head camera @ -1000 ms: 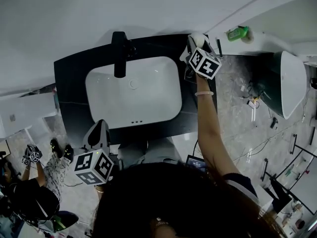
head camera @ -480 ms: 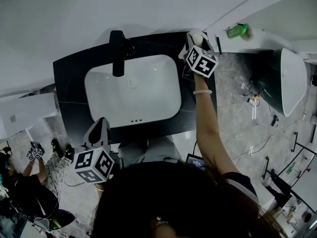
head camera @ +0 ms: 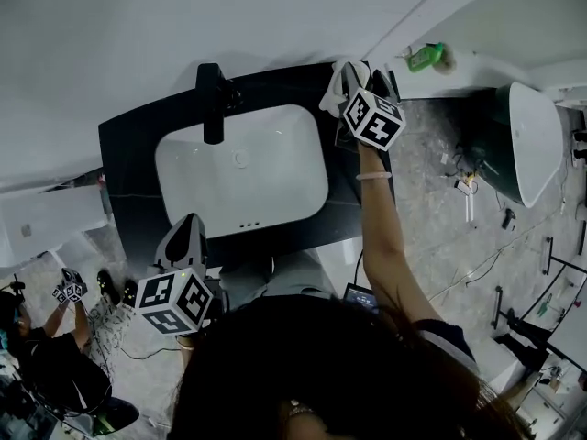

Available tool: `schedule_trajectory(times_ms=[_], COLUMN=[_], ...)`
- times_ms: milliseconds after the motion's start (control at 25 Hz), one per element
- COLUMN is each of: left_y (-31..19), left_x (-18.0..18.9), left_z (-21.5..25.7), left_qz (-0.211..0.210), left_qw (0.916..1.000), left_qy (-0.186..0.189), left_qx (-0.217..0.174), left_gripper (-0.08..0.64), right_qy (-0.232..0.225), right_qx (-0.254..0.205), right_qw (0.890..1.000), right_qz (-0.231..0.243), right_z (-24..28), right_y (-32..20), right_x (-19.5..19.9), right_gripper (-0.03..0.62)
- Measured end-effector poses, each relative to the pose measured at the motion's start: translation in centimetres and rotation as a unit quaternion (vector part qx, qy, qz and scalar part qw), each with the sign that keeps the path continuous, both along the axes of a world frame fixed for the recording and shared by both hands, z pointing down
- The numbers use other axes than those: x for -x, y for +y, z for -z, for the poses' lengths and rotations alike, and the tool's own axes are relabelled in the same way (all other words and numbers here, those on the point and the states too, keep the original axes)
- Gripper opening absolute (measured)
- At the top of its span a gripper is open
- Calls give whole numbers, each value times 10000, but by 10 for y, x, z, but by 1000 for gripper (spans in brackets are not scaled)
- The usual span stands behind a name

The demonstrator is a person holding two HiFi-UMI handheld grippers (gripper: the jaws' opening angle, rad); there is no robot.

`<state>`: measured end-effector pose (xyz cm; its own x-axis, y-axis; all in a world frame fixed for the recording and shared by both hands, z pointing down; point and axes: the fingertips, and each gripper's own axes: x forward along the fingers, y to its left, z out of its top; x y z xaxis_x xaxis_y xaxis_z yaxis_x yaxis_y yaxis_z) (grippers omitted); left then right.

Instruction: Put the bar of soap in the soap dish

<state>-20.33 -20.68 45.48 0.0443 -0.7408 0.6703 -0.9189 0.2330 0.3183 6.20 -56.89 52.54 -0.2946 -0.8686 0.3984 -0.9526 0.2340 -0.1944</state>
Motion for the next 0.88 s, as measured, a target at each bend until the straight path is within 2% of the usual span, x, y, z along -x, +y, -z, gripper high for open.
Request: schedule_trajectory(times_ms=[280,560,760,880], left_y=[-19,-44,-47,-51], left_x=[-13,-43,-67,-81], left_z=[14,39,49,51], left_qz=[-339,-902,-1417,-1650], left_qw=[9984,9907,9830,9788], left_qy=[84,215,262,286], left_qx=[-452,-1000,-1140,-1180], left_gripper=[-2,-2,-2,-2], right_qy=[-203,-232,-419,-417], right_qx=[-304,-318,-306,-384], right_qw=[9989,9961,9931,9915], right_qz=[286,789,1055,1169], right_z=[56,102,132,145], right_y=[38,89,145,179], right_x=[-2,-2,-1,2], right_gripper=[302,299,298,252])
